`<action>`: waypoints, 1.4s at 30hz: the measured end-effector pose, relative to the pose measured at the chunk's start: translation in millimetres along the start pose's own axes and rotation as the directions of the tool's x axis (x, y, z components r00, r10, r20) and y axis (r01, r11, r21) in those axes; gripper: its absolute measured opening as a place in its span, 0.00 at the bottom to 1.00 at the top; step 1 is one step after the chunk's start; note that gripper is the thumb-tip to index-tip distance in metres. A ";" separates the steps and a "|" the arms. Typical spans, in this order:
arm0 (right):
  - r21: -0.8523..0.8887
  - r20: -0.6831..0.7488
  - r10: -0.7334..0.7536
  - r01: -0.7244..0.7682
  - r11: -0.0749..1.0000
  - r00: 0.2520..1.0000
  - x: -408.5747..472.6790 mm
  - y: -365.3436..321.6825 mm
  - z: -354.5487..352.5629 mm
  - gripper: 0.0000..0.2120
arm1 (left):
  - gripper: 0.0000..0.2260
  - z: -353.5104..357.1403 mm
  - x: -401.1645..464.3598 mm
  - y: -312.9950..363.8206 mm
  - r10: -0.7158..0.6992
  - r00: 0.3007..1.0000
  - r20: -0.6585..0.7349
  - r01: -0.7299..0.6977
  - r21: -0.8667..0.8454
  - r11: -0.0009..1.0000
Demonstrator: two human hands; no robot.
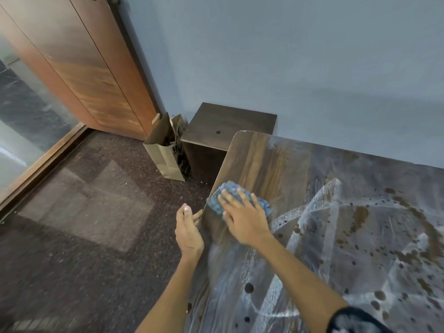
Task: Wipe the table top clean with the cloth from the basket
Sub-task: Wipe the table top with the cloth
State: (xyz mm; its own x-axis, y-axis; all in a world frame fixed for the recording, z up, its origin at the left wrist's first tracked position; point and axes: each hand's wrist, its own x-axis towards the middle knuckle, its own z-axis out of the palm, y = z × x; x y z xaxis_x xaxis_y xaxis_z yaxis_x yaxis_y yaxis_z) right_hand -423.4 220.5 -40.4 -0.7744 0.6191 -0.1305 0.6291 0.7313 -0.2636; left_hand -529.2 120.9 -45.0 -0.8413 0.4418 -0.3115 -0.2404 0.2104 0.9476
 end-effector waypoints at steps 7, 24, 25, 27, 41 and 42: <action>0.064 -0.017 -0.079 0.080 0.995 0.997 -19.9 -41.5 12.8 0.24 | 0.24 -2.0 -1.9 -4.0 0.016 0.999 -0.034 -0.014 0.043 0.999; -0.052 0.054 -0.330 0.333 0.942 0.942 -62.6 -21.2 17.8 0.22 | 0.31 -14.7 -13.8 -10.6 0.097 0.994 0.053 -0.107 0.235 0.966; -0.041 0.057 -0.368 0.371 0.928 0.928 -71.0 -16.2 18.4 0.22 | 0.31 -14.9 -14.1 -10.4 0.097 0.993 0.060 -0.108 0.237 0.965; -0.018 0.067 -0.369 0.371 0.928 0.927 -72.7 1.7 12.4 0.22 | 0.30 -16.6 -15.4 -10.4 0.092 0.993 0.071 -0.107 0.245 0.964; -0.011 0.032 -0.347 0.348 0.938 0.937 -78.7 -31.8 21.6 0.23 | 0.27 -30.3 -28.9 -15.7 0.192 0.980 0.052 -0.197 0.382 0.903; 0.012 0.072 -0.398 0.398 0.917 0.915 -80.8 -24.8 20.5 0.23 | 0.28 -32.1 -29.5 -16.0 0.194 0.979 0.058 -0.201 0.372 0.906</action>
State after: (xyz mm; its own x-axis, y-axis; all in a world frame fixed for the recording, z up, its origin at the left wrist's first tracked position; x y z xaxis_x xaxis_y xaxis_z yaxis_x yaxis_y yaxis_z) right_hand -377.8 146.6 -42.9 -0.9635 0.2545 -0.0829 0.2677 0.9139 -0.3053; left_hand -516.1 76.5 -48.7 -0.8424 0.5240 -0.1254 0.1317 0.4259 0.8951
